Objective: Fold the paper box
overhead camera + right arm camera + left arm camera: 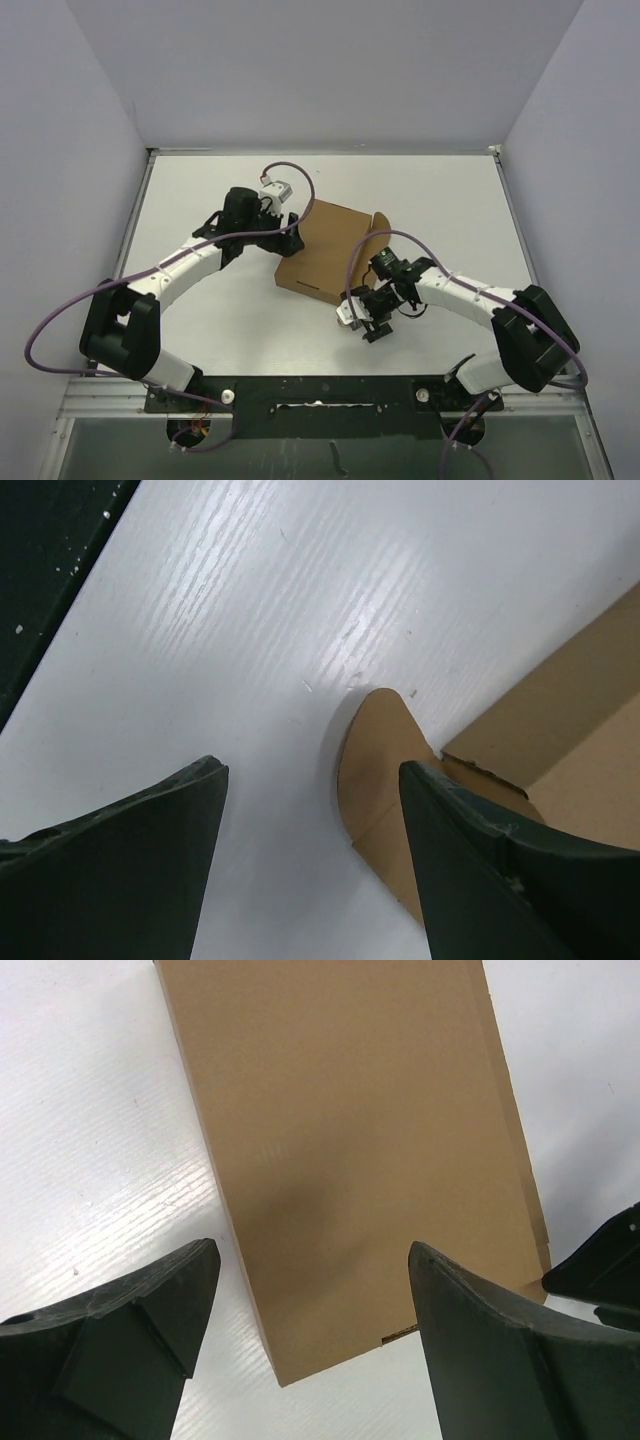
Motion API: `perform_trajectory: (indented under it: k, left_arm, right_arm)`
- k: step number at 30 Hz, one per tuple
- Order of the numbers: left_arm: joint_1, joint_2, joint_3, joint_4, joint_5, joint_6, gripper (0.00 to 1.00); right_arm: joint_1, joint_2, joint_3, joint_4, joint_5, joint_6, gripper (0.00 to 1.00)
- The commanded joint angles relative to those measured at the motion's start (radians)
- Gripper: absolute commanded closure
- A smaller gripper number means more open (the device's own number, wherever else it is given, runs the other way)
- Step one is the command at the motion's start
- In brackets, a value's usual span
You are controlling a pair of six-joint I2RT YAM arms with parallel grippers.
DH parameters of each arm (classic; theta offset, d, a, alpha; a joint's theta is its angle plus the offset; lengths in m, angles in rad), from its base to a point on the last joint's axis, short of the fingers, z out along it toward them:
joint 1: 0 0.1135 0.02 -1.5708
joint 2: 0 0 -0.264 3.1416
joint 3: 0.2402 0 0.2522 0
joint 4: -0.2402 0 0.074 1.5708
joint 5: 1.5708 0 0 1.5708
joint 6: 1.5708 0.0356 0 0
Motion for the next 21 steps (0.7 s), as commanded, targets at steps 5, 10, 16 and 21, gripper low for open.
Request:
perform_trajectory:
  k: [5, 10, 16, 21]
  left_arm:
    - [-0.029, -0.027, -0.003, 0.072, -0.048, 0.009, 0.26]
    - [-0.029, -0.014, 0.009, 0.056, -0.069, 0.009, 0.26]
    - [-0.03, -0.016, 0.009, 0.053, -0.083, 0.008, 0.26]
    - [-0.029, -0.014, 0.009, 0.053, -0.085, 0.007, 0.26]
  right_arm:
    - [0.117, 0.044, -0.016, 0.13, 0.175, 0.06, 0.35]
    - [0.155, 0.058, -0.02, 0.201, 0.272, 0.111, 0.4]
    - [0.157, 0.049, -0.026, 0.238, 0.311, 0.137, 0.46]
    - [0.155, 0.043, -0.026, 0.251, 0.335, 0.154, 0.51]
